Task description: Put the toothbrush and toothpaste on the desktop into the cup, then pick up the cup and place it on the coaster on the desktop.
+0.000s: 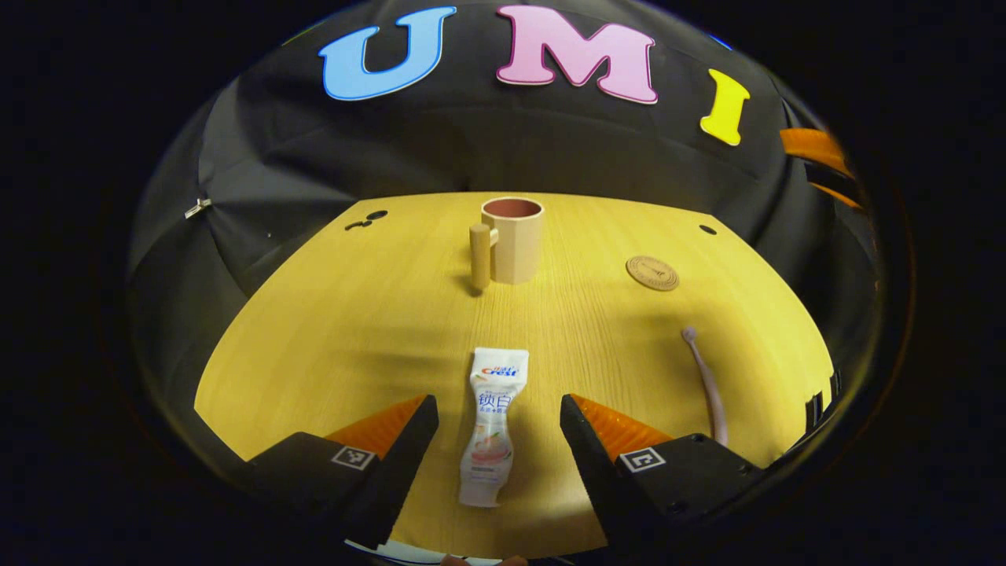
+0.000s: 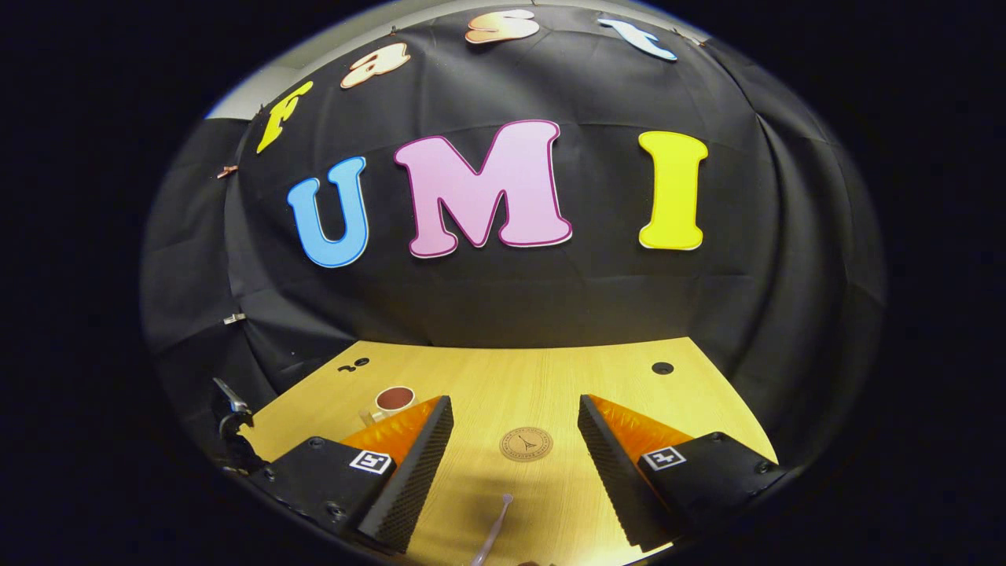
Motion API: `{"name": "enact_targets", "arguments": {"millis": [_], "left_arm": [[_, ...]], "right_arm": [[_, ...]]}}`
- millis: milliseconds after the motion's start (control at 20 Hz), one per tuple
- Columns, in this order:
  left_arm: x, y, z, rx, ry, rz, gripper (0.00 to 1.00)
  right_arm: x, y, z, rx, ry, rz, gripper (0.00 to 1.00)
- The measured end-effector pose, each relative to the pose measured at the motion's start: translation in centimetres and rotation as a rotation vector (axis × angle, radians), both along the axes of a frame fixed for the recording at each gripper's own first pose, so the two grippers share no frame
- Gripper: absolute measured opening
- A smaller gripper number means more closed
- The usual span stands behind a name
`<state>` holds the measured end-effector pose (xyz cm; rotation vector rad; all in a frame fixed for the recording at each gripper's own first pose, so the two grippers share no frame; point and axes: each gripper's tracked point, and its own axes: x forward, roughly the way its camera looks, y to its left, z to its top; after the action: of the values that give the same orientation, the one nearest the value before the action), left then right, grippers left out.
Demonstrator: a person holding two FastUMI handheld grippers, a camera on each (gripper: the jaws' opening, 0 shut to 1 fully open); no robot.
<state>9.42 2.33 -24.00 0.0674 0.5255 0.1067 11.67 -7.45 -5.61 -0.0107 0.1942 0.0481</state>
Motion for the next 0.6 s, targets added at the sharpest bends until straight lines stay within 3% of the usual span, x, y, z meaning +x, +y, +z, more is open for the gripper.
{"name": "enact_targets", "arguments": {"millis": [300, 350, 400, 600], "left_arm": [[0.8, 0.2, -3.0, 0.018, 0.079, -0.018, 0.96], [0.9, 0.2, -3.3, 0.017, 0.088, -0.021, 0.92], [1.0, 0.2, -3.7, 0.011, 0.099, -0.025, 0.96], [1.1, 0.2, -4.8, -0.007, 0.132, -0.036, 0.98]], "right_arm": [[-0.4, -0.4, -1.4, 0.001, 0.041, -0.005, 0.98], [-0.4, -0.4, -1.6, 0.002, 0.046, -0.008, 0.98], [-0.5, -0.5, -1.9, 0.001, 0.051, -0.011, 0.98], [-0.9, -0.4, -2.7, 0.004, 0.076, -0.022, 0.98]]}}
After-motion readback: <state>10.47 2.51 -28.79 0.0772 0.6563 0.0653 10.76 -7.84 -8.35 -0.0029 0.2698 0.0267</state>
